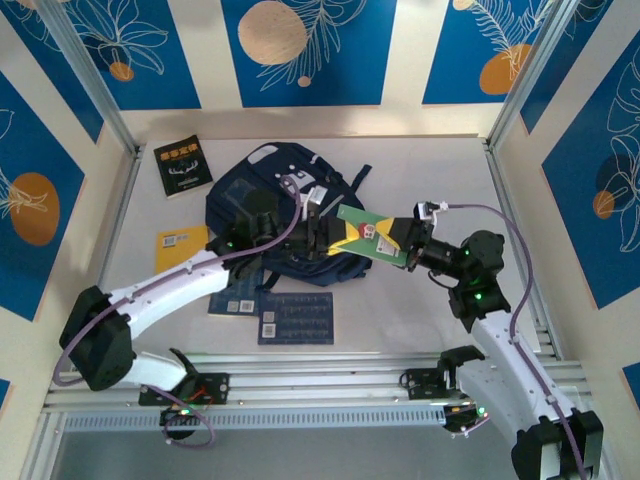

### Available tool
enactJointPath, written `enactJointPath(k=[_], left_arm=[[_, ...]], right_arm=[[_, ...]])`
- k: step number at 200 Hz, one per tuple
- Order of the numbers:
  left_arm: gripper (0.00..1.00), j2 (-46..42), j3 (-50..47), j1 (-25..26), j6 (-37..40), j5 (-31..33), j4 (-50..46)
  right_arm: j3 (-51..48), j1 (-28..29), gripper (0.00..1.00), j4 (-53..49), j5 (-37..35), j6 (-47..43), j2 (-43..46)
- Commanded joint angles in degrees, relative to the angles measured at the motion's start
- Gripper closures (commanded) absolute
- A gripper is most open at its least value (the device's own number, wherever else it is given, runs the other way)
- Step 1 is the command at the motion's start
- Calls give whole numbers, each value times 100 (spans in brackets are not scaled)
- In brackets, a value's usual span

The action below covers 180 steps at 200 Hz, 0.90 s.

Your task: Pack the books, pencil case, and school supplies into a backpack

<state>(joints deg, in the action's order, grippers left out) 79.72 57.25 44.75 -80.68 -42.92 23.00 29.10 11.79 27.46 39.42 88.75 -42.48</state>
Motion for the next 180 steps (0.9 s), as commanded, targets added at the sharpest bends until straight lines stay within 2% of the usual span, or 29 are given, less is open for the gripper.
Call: enactJointPath(k=[1,29,51,71,120,180], left_arm=[[100,55,21,141,-291,-183,687],[100,-40,167,152,-77,-121,321],[100,-63,207,154,-62,-129,260],[100,-69,199,154,49,-146,84],[100,-136,85,139,311,-103,-233],[100,-201,18,7,423,-138,-376]], right_arm=[[42,104,41,382,117,90,149],[-13,104,40,-199,33,-189,345],[-131,111,39,-174,-11,-125,445],[-121,118,43,-125,-49,-68,510],[-10,76,56,-834,-127,-329,748],[-177,-119,58,-1194,-136,-336,1037]])
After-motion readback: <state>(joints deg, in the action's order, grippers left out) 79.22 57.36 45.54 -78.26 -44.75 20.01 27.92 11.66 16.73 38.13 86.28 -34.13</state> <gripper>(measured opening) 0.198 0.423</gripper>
